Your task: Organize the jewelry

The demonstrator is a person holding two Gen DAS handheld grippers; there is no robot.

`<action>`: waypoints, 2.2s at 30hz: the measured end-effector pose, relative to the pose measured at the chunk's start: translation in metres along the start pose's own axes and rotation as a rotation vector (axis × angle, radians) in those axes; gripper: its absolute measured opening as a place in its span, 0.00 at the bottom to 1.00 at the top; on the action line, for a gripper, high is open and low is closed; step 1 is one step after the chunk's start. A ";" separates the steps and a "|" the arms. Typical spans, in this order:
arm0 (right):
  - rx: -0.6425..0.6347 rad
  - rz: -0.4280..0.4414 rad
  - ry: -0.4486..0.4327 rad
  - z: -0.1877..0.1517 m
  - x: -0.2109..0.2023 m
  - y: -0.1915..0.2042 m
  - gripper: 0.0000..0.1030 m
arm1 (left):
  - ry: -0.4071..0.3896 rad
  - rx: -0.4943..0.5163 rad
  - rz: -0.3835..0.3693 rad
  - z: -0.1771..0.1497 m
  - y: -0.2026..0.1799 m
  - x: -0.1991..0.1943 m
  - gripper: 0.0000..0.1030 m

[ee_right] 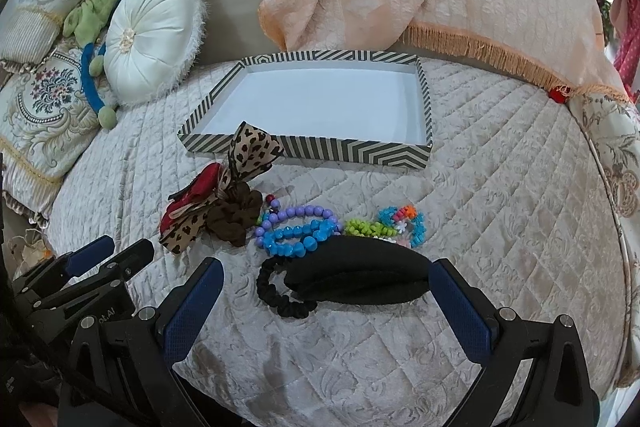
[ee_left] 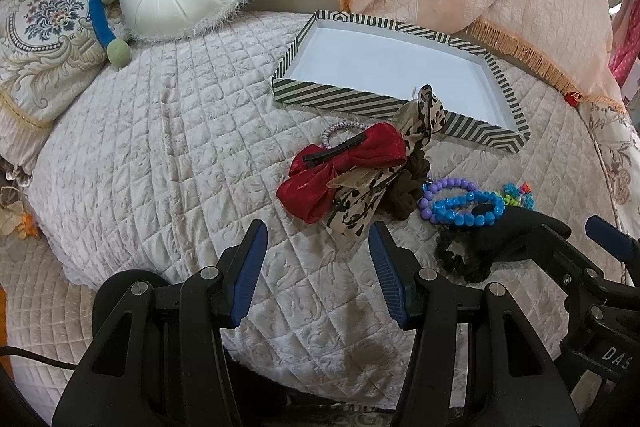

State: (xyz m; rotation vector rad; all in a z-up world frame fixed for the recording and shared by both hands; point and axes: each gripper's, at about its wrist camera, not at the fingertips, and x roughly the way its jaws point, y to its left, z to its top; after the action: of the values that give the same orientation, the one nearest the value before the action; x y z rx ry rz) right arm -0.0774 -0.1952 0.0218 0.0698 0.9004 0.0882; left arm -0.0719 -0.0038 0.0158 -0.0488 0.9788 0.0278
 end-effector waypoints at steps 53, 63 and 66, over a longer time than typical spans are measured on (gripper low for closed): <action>0.025 0.055 0.023 -0.001 -0.003 -0.025 0.99 | 0.112 -0.099 -0.116 0.025 0.038 0.015 0.51; 0.026 0.095 0.027 0.002 -0.003 -0.035 0.94 | 0.164 -0.010 -0.216 0.062 0.044 0.041 0.51; 0.024 0.102 0.040 0.001 0.000 -0.035 0.94 | 0.231 0.117 -0.274 0.066 0.033 0.059 0.51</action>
State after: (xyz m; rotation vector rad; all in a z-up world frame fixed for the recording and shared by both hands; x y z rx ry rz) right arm -0.0753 -0.2297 0.0193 0.1369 0.9378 0.1739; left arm 0.0145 0.0326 0.0023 -0.0794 1.1953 -0.2920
